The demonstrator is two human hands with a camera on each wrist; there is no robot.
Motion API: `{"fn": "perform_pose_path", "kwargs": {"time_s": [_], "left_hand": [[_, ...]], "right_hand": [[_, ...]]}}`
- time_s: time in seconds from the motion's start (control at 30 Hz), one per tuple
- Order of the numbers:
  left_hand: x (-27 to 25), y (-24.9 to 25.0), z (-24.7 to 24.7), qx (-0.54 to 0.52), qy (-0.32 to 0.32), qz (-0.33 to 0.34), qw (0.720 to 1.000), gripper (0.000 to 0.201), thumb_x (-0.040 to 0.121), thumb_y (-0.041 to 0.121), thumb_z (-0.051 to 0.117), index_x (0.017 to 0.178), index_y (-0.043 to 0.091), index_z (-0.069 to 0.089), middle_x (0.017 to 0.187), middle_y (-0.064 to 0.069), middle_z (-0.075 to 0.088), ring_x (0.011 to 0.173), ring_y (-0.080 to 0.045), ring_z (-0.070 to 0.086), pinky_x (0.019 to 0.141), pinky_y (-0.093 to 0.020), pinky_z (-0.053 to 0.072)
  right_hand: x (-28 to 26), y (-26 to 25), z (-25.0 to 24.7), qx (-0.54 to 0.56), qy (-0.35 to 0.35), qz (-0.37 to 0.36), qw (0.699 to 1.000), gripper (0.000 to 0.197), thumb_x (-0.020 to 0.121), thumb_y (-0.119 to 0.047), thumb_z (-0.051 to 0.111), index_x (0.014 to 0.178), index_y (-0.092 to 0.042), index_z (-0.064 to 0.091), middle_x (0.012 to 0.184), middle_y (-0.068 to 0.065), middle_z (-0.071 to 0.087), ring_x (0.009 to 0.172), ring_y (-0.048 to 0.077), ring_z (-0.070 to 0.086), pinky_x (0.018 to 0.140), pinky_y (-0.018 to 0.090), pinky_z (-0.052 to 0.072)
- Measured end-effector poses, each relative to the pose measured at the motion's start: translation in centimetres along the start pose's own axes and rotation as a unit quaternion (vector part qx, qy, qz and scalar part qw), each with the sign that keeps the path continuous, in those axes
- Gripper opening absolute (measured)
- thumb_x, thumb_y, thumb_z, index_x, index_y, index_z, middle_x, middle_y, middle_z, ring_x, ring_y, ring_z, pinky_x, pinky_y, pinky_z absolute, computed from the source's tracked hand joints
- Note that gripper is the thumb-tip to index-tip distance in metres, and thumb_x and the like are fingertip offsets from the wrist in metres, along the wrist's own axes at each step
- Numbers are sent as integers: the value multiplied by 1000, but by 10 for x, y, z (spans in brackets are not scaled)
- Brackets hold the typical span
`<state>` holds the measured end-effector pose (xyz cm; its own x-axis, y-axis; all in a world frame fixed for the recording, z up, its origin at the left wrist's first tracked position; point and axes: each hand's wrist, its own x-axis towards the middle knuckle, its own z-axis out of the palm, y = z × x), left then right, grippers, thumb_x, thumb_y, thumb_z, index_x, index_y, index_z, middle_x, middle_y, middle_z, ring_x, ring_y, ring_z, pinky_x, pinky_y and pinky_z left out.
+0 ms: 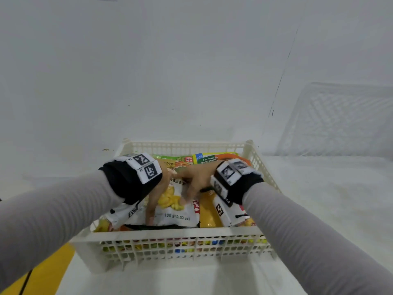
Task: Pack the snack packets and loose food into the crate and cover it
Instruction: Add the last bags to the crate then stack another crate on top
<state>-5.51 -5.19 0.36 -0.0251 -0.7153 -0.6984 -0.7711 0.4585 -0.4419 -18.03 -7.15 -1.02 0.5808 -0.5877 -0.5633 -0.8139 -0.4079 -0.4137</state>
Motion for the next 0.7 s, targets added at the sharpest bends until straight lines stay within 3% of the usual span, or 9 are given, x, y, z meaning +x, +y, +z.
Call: {"fn": "perform_pose_path", "kwargs": {"time_s": [0.07, 0.13, 0.27, 0.37, 0.43, 0.5, 0.6, 0.67, 0.7], "left_hand": [[0, -5, -12, -10, -22, -12, 1000, 98, 67, 64, 69, 145, 19, 31, 134, 1, 49, 111, -16, 47, 72, -24, 35], [-5, -4, -27, -39, 0, -9, 999, 90, 73, 68, 61, 140, 13, 38, 137, -3, 48, 120, -22, 47, 80, -28, 33], [-2, 5, -47, -180, 179, 16, 967, 46, 86, 55, 54, 100, 11, 61, 110, -8, 62, 83, -18, 56, 69, -24, 39], [7, 25, -61, -249, 321, 87, 910, 46, 89, 42, 57, 125, 14, 54, 124, -6, 58, 107, -21, 55, 85, -28, 43], [12, 46, -71, -228, 389, 180, 875, 41, 89, 31, 59, 127, 16, 54, 124, -3, 58, 112, -21, 53, 93, -32, 43], [16, 70, -82, -165, 395, 260, 866, 36, 89, 20, 58, 125, 15, 56, 122, -2, 60, 111, -20, 54, 94, -30, 43], [22, 103, -95, -55, 358, 296, 884, 41, 89, 10, 49, 130, 13, 50, 130, -4, 55, 117, -22, 51, 95, -34, 44], [25, 122, -101, -4, 320, 302, 898, 48, 86, 5, 48, 134, 11, 44, 132, -9, 51, 118, -27, 49, 96, -41, 46], [25, 130, -104, 17, 298, 302, 906, 51, 85, 4, 49, 135, 10, 41, 132, -11, 50, 117, -28, 49, 95, -40, 46]], "right_hand": [[-16, 16, -16, 83, 107, -22, 991, 58, 82, -36, 69, 135, -19, 50, 128, 6, 60, 115, 23, 57, 103, 42, 43], [-29, 36, -25, 173, 197, -21, 965, 49, 86, -32, 65, 131, -17, 53, 122, 11, 63, 105, 24, 62, 95, 37, 49], [-47, 79, -38, 306, 299, 31, 903, 33, 89, -16, 61, 121, -7, 56, 111, 18, 64, 90, 22, 59, 75, 31, 49], [-55, 105, -38, 323, 344, 121, 873, 43, 88, -8, 59, 127, 6, 50, 102, 16, 55, 89, 23, 51, 76, 34, 43], [-61, 115, -35, 340, 332, 154, 866, 40, 88, -9, 57, 120, 11, 48, 86, 14, 46, 72, 23, 43, 66, 34, 35], [-68, 123, -34, 412, 326, 162, 835, 10, 90, -11, 56, 97, -5, 51, 72, 8, 36, 57, 19, 31, 56, 32, 27], [-82, 136, -38, 482, 305, 152, 807, 29, 92, -2, 50, 67, -14, 39, 64, 2, 21, 50, 14, 19, 48, 27, 17], [-91, 138, -37, 505, 286, 134, 803, 21, 92, 2, 47, 75, -10, 46, 68, 1, 32, 50, 17, 33, 49, 25, 27], [-97, 138, -34, 521, 284, 115, 797, 10, 92, 3, 47, 92, -4, 55, 80, 3, 47, 62, 25, 52, 59, 28, 43]]}}
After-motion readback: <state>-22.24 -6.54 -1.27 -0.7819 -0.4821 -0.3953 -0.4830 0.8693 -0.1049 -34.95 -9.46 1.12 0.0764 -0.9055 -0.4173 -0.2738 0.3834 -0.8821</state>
